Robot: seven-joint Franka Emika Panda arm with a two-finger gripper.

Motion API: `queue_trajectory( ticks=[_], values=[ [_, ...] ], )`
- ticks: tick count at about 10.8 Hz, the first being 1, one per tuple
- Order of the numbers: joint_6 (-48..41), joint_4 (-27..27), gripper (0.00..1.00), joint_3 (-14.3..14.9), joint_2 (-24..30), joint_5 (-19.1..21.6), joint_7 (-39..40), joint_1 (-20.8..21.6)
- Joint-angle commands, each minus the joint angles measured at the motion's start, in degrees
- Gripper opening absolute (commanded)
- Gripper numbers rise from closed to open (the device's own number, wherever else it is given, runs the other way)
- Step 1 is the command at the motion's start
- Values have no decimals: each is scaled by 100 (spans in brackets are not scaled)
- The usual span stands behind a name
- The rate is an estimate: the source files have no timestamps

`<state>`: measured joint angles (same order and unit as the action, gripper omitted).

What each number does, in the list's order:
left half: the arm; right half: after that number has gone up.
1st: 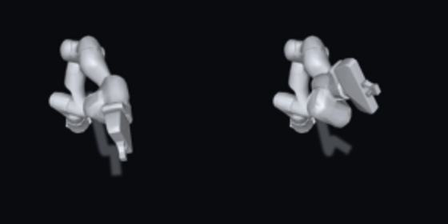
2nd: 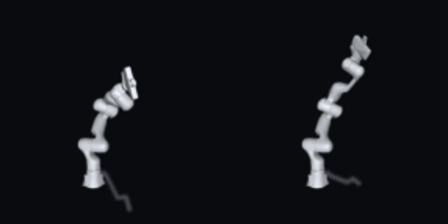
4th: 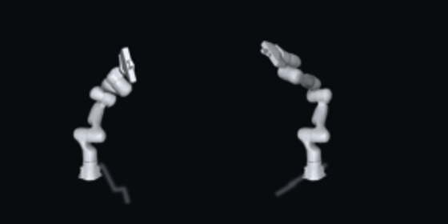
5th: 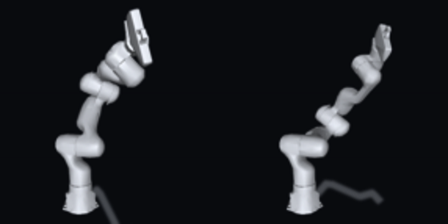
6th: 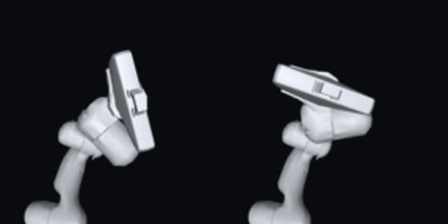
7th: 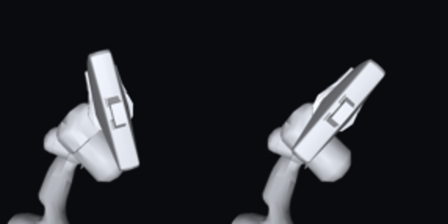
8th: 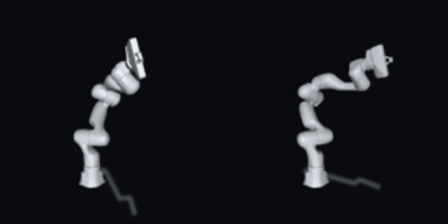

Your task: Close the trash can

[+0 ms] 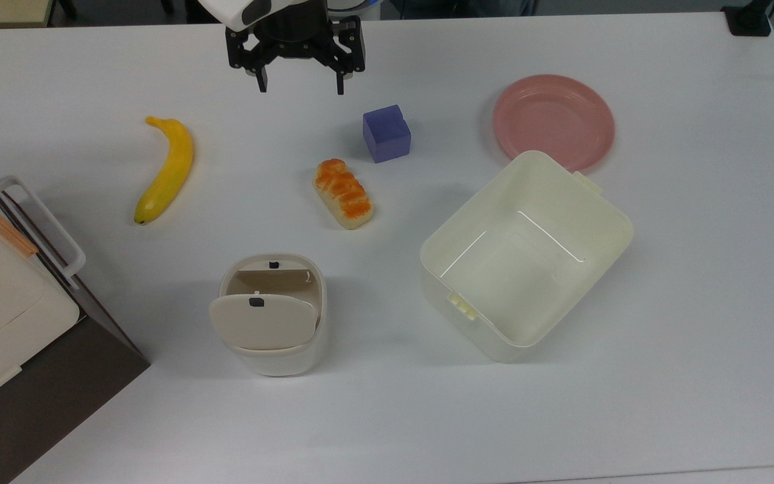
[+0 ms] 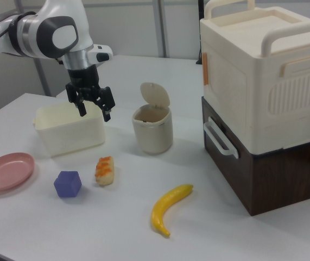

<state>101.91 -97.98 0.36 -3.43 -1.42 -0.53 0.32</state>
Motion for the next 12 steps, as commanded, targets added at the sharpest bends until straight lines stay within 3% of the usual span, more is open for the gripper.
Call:
queue_trajectory(
  ticks=[1,10,11,12],
  values=[
    [-110,-55,100,95,79,-86,27,73],
    [-93,-46,100,140,88,-78,79,73],
    [-93,-54,90,140,88,-77,79,73],
    [-84,-46,72,131,88,-51,79,82]
  ],
)
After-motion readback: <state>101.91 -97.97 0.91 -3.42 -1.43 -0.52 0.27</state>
